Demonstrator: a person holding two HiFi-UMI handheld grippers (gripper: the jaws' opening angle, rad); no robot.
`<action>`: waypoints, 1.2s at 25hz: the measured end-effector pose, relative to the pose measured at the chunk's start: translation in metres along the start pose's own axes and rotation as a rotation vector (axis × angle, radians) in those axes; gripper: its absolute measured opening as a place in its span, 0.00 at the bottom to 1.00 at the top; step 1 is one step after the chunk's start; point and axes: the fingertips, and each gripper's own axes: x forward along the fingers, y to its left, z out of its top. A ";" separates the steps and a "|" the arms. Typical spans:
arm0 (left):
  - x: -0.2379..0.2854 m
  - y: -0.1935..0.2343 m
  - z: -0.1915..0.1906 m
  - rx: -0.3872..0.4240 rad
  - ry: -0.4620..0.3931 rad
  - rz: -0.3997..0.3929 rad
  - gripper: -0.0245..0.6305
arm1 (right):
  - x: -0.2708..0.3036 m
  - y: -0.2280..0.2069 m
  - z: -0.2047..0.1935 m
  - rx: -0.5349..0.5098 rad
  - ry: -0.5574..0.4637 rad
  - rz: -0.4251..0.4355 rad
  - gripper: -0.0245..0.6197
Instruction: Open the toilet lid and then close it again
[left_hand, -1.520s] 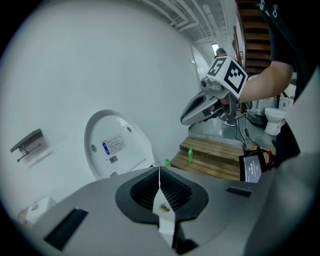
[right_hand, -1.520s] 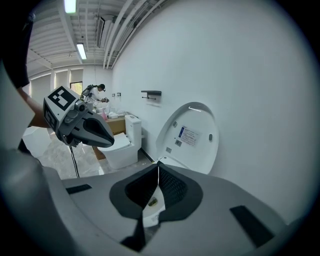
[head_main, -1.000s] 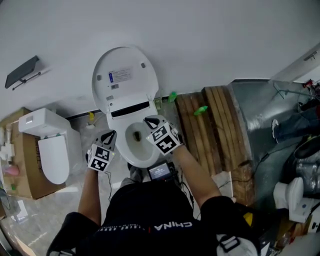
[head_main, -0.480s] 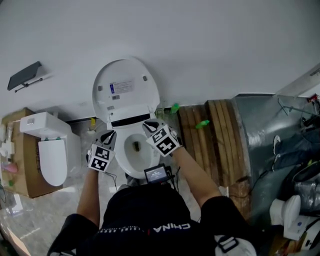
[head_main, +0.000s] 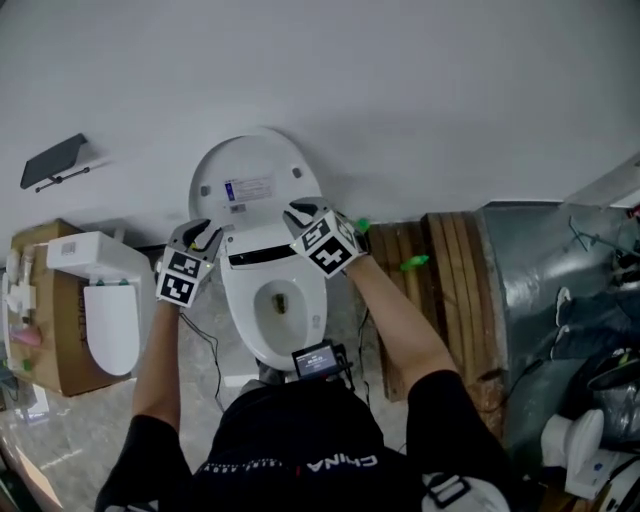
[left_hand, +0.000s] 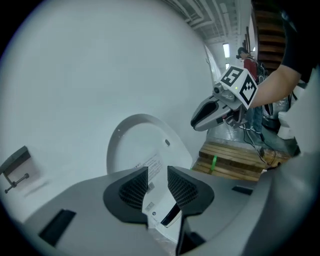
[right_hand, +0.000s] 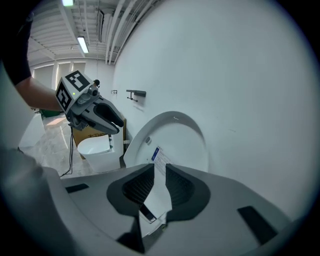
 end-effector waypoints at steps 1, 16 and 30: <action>0.003 0.009 0.008 -0.008 -0.002 -0.010 0.21 | 0.004 -0.009 0.010 -0.018 -0.006 -0.003 0.15; 0.078 0.143 0.075 0.005 0.055 0.084 0.32 | 0.081 -0.131 0.090 -0.148 -0.006 -0.110 0.31; 0.107 0.133 0.071 0.090 0.122 0.022 0.33 | 0.106 -0.131 0.081 -0.154 0.060 -0.055 0.21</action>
